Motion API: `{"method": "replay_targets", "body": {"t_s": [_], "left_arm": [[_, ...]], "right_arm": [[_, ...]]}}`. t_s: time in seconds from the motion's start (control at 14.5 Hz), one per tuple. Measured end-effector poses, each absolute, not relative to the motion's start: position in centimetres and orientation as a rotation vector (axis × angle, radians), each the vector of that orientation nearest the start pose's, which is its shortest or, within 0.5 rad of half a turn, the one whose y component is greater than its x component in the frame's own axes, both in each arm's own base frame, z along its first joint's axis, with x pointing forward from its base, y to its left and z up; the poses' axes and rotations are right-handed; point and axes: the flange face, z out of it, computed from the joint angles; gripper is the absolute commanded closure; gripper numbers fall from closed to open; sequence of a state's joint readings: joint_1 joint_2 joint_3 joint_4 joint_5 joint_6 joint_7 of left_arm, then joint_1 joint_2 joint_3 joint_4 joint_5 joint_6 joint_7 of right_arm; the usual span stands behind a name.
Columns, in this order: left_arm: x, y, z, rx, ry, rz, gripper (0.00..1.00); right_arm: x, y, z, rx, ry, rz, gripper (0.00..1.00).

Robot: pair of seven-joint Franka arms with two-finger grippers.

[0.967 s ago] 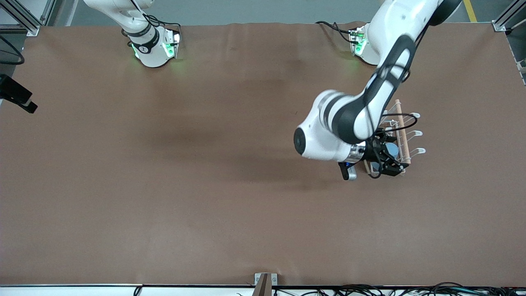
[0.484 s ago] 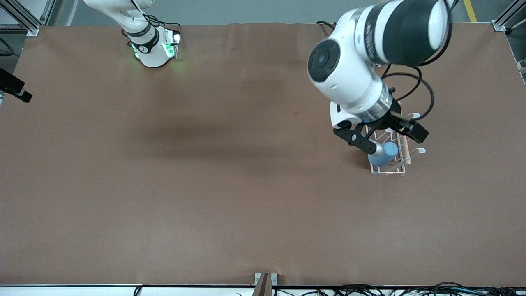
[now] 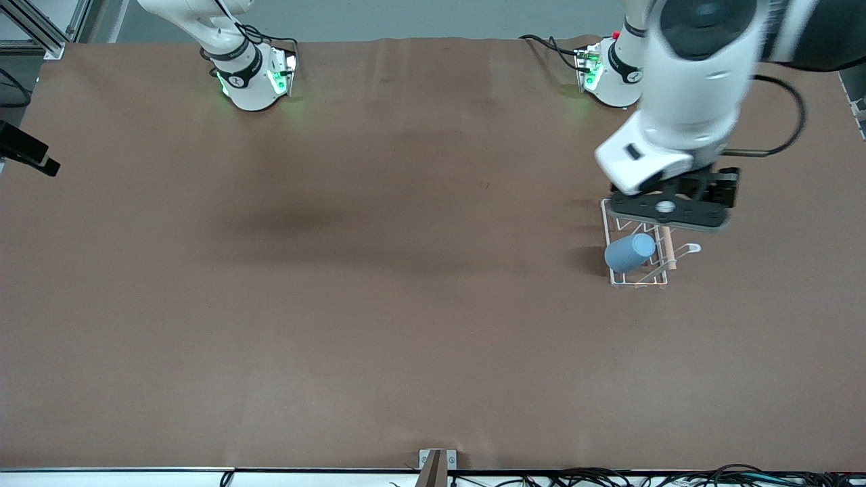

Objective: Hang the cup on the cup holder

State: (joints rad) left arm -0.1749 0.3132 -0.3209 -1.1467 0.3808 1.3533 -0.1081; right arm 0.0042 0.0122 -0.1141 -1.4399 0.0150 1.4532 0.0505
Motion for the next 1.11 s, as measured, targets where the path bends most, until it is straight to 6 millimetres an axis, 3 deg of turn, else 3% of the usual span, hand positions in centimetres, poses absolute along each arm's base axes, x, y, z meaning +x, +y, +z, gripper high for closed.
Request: {"method": "replay_targets", "body": {"t_s": [0.35,0.76,1.11], "left_arm": [[57.6,-14.1,66.8,-3.042,0.246,0.021,0.00],[54.3,-7.9,64.8,-3.114,0.053,0.058,0.00],[52.0,-7.0,62.6,-3.101,0.018,0.042,0.00]], "right_arm": [[54.5,-5.2,66.9,-3.132,0.206,-0.024,0.02],[54.7,-4.4,66.9,-3.138,0.132,-0.044,0.02],[54.8,-3.2,66.8,-3.140,0.093,-0.036,0.02]]}}
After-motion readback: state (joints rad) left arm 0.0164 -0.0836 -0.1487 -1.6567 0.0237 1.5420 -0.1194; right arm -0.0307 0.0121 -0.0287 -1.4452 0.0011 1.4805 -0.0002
